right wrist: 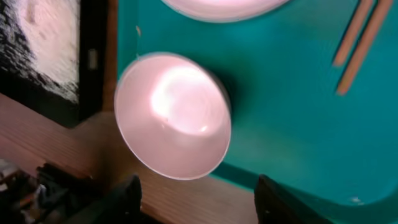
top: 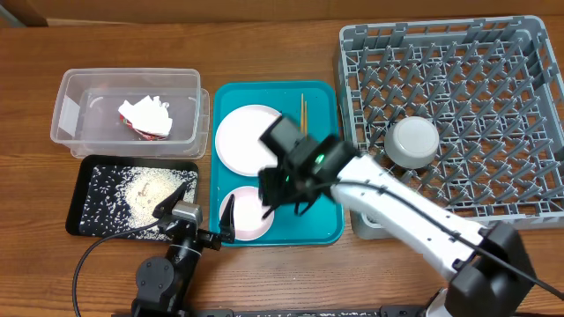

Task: Sort waste into correct bins and load items into the dishwasher
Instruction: 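Reach to the pink bowl and grasp its rim with right gripper, then lift the pink bowl with right gripper and carry it into rack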

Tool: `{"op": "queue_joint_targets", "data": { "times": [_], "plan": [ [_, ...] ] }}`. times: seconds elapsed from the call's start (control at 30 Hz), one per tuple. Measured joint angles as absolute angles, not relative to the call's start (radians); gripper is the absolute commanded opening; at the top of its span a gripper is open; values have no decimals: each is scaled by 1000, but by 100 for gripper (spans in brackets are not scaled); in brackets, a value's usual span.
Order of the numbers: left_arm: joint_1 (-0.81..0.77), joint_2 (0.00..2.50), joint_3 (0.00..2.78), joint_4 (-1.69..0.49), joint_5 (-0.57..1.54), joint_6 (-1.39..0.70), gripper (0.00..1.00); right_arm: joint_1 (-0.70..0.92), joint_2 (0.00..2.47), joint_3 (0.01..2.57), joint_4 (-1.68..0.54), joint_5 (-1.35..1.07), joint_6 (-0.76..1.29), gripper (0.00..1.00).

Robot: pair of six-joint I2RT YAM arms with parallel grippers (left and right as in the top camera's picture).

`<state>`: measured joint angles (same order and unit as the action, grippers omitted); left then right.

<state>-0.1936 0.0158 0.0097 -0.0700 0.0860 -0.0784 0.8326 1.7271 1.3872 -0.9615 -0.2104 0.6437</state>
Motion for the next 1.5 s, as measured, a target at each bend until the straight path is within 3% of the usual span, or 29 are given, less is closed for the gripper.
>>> {"op": "queue_joint_targets", "data": {
  "times": [0.1,0.2,0.27,0.5,0.7,1.03,1.23,1.5],
  "plan": [
    [-194,16,10,-70,86,-78,100,876,1727,1289,-866,-210,730,54],
    [-194,16,10,-70,86,-78,100,894,1727,1201,-763,-205,801,43],
    [-194,16,10,-70,86,-78,100,894,1728,1153,-712,-202,839,41],
    [-194,16,10,-70,86,-78,100,892,1758,1111,-687,-207,920,29],
    [-194,16,10,-70,86,-78,100,890,1777,1111,-685,-210,957,5],
    [-194,16,10,-70,86,-78,100,787,1755,1137,-789,-147,901,4],
    [-194,16,10,-70,86,-78,100,716,1583,1243,-981,139,839,4],
    [-194,16,10,-70,86,-78,100,591,1322,1309,-1142,892,792,4]
  ]
}}
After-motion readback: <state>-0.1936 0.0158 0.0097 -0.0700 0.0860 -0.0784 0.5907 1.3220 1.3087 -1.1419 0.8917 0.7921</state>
